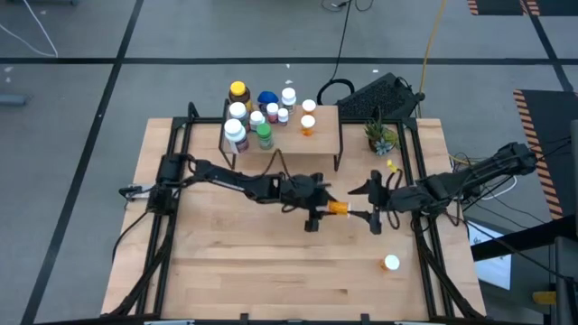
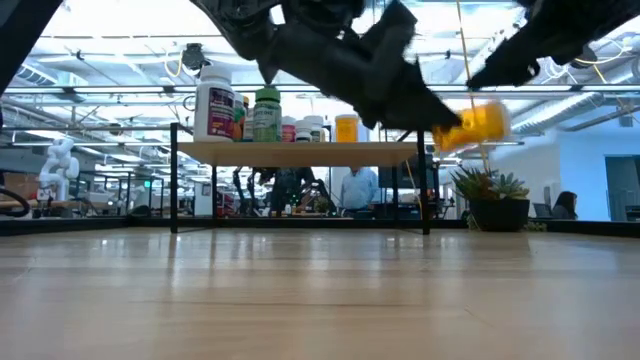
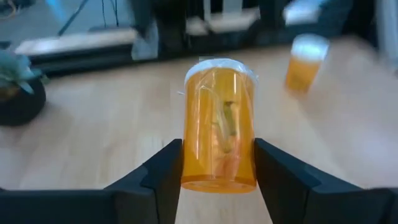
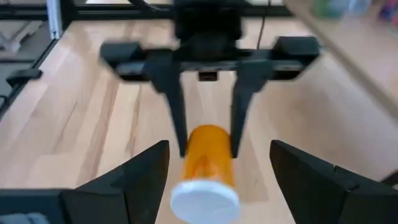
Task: Pick and place medicine bottles onto shelf by color
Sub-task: Put the top orange pill bottle on the shelf, aligned with the other orange pill bottle
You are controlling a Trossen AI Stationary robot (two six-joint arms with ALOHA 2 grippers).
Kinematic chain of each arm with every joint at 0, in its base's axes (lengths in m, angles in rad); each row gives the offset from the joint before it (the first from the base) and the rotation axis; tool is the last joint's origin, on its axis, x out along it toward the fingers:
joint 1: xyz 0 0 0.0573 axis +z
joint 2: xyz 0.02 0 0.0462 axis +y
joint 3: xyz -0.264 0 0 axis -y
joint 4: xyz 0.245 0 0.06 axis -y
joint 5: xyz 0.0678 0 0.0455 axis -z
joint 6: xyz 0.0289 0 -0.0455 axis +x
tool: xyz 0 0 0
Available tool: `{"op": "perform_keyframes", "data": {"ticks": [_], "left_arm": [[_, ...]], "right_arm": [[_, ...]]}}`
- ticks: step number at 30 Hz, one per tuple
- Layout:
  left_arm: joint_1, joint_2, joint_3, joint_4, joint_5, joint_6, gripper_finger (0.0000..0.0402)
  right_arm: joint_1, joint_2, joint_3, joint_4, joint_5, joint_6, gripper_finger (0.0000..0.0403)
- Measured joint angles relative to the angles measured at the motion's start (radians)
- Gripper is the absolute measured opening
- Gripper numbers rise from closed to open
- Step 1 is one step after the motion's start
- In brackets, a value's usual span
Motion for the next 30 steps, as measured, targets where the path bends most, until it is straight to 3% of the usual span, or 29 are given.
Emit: {"op": "perform_keyframes", "data": {"ticks": [8,13,30], "left_arm": [[0.090,-0.128,-0.220,0.393,0.242,-0.159,0.0175],[0.109,-0.160,-0.316,0.599,0.305,-0.220,0.0185],[0.085,-0.163,-0.317,0.739,0.324,-0.206,0.0190]], "right_arm": [[-0.002,-0.021,0.000,0.173,-0.002,-0.259,0.0274],[-0.002,-0.021,0.000,0.315,0.008,-0.373,0.0274],[-0.010,0.130,-0.001,0.598,-0.008,-0.459,0.0273]]}}
